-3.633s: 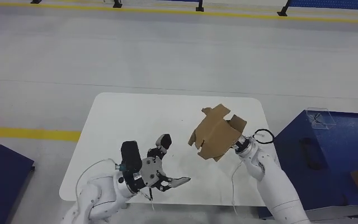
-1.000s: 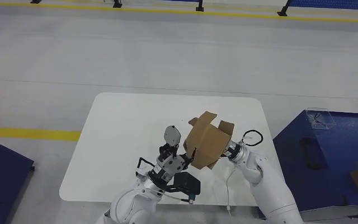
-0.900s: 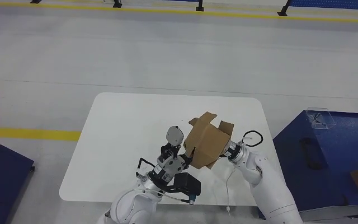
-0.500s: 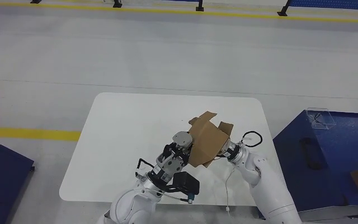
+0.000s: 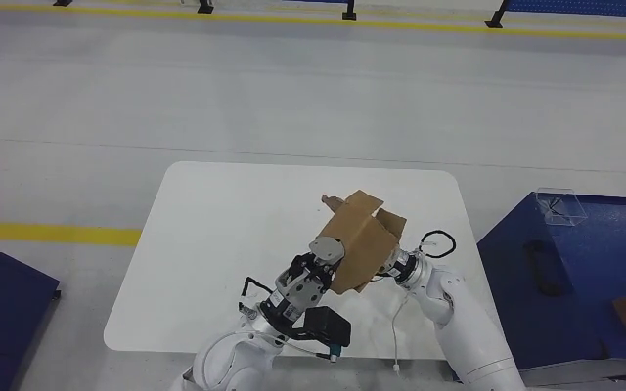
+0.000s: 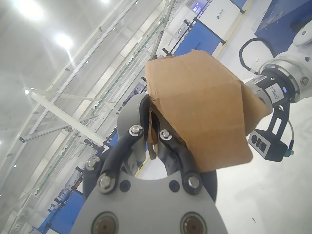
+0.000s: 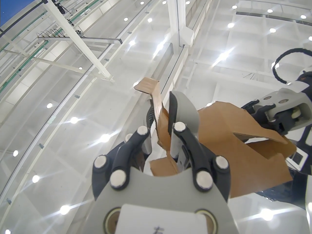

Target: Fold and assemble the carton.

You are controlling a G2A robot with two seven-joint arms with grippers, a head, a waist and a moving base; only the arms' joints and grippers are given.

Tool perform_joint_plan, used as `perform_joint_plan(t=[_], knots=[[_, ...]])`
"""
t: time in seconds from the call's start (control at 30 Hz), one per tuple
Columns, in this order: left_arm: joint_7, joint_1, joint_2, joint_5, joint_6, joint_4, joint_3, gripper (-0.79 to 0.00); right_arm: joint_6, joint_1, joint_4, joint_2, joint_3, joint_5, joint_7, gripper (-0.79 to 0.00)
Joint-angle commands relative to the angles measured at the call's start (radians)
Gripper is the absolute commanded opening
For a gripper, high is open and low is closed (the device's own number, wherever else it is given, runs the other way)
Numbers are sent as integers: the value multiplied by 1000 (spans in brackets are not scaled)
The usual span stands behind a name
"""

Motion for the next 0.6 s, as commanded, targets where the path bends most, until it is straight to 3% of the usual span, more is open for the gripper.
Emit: perform_joint_plan(t=[0.0,0.13,0.37,0.57], knots=[[-1,0,0,-1,0,0,0,-785,0,0,0,0,0,0,0,0],[-14,8,-3,-71,-12,-13,-6,-785,-21,-1,-9,1,11,-12,-2,0],[-89,11,-15,-524,-119,-6,-82,-785,-24,7,-40,29,147,-187,129,0],[-238,-19,-25,-880,-218,47,-136,-785,-50,-4,-82,55,253,-365,305,0]])
